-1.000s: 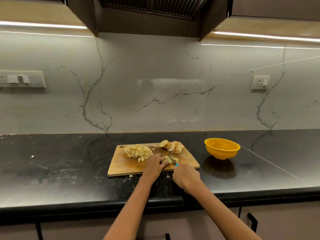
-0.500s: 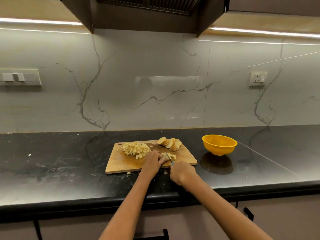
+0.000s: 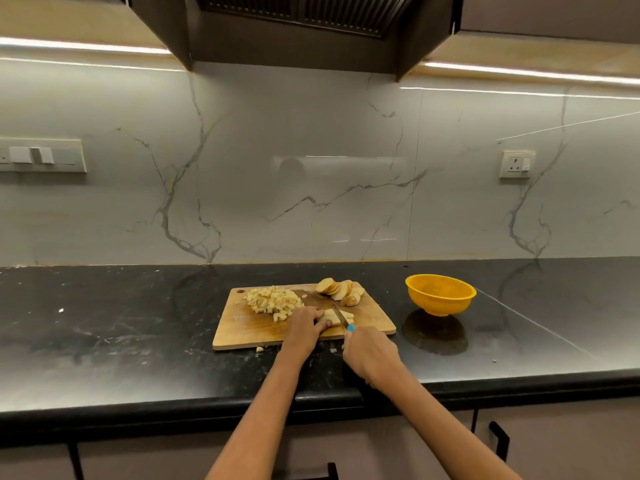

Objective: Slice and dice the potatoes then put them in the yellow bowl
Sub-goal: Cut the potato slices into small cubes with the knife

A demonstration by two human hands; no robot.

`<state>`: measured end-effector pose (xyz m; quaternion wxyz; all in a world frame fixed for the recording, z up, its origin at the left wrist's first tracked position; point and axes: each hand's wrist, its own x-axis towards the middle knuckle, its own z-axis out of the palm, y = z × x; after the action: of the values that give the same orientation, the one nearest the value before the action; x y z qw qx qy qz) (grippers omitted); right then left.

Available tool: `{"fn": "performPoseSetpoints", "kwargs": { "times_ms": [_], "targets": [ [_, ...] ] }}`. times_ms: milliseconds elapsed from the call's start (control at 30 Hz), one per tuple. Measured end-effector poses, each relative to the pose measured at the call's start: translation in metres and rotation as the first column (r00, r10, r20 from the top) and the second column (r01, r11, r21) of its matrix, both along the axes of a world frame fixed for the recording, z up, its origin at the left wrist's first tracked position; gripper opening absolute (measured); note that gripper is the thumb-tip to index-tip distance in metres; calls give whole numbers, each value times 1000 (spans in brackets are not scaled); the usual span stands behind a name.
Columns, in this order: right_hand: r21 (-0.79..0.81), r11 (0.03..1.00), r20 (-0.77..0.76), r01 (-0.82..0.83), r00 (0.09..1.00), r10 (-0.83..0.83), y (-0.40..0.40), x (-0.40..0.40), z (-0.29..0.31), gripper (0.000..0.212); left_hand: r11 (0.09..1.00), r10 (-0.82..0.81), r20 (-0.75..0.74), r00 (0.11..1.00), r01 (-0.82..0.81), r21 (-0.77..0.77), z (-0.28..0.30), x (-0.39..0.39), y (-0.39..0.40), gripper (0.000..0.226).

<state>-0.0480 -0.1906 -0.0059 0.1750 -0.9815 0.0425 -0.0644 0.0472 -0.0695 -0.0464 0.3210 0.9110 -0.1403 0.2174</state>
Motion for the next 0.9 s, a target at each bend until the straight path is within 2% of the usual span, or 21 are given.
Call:
{"fn": "performPoseSetpoints", "kwargs": {
  "times_ms": [133,267,400,533,667,800,900],
  "targets": [
    [-24,999,-40,-31,999,30,6,9,0,37,1000,-15,-5,1000,15,-1,2,-1,0,33],
    [-123,990,-60,-61,997,54,8,10,2,35,999,-25,-8,1000,25,31,4,-2,1,30],
    [-147,986,-101,-74,993,60,16,18,8,31,996,-68,-32,997,70,53,7,-2,2,15],
    [-152,984,-154,-98,985,75,24,23,20,32,996,-73,-38,997,74,43,10,-5,2,21],
    [-276,955,-132,-113,988,79,21,13,9,31,997,-68,-20,997,69,23,6,-4,3,23],
    [-464,880,-86,-101,994,69,18,-4,-6,27,999,-35,3,999,35,20,4,-3,2,27],
    [-368,928,3,-65,997,72,9,-13,-7,27,1000,-26,13,1000,26,-8,4,-10,1,20]
  ]
}}
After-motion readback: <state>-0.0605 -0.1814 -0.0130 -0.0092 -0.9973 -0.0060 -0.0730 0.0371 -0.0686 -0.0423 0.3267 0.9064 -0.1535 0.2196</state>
